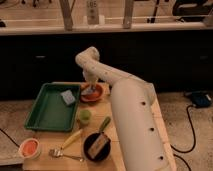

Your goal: Wipe red bowl with towel

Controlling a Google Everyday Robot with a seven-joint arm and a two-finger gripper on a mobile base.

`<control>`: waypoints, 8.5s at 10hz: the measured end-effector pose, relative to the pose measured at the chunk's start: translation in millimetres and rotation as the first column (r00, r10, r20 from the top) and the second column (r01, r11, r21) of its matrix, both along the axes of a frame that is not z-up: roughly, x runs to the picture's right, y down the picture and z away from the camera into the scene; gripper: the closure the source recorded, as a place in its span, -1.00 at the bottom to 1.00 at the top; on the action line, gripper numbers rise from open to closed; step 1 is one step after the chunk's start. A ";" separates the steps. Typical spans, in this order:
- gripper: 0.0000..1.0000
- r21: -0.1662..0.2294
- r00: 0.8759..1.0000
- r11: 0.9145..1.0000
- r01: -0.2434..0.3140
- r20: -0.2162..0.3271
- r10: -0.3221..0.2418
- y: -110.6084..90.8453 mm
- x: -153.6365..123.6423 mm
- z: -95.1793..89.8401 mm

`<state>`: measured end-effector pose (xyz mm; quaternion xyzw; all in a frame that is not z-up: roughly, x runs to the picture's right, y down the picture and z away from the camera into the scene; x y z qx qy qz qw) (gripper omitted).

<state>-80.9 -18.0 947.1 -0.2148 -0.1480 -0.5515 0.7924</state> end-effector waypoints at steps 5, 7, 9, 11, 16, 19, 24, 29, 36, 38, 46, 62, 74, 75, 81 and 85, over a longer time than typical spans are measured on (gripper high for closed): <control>1.00 -0.033 0.997 0.997 0.074 0.020 -0.073 32.7 23.5 -16.9; 1.00 -0.013 0.999 0.999 0.043 -0.011 -0.043 18.2 41.1 -14.3; 1.00 0.005 0.999 1.000 0.029 -0.027 -0.029 -6.6 40.4 -1.2; 1.00 0.018 0.999 1.000 0.021 -0.035 -0.020 -26.8 32.5 14.8; 1.00 -0.027 0.996 0.997 0.067 0.058 -0.065 2.0 2.6 6.9; 1.00 -0.046 0.997 0.997 0.057 0.057 -0.054 23.8 24.2 -10.9; 1.00 -0.028 1.000 1.000 0.001 0.000 -0.001 -2.0 55.0 -2.4; 1.00 -0.031 1.000 1.000 0.003 -0.002 -0.003 -0.9 53.2 -2.6; 1.00 -0.029 1.000 1.000 0.004 -0.002 -0.004 -1.1 52.9 -2.1; 1.00 -0.030 1.000 1.000 0.004 -0.002 -0.004 -0.5 53.0 -1.6; 1.00 -0.030 1.000 1.000 0.003 -0.002 -0.003 -0.6 53.7 -1.6; 1.00 -0.031 1.000 1.000 0.004 -0.002 -0.004 0.3 53.2 -1.0; 1.00 -0.031 1.000 1.000 0.003 -0.002 -0.004 0.2 53.6 -1.1; 1.00 -0.031 1.000 1.000 0.003 -0.003 -0.003 0.2 53.7 -1.1; 1.00 -0.031 1.000 1.000 0.003 -0.002 -0.004 0.2 53.6 -1.1; 1.00 -0.031 1.000 1.000 0.003 -0.002 -0.004 0.2 53.6 -1.1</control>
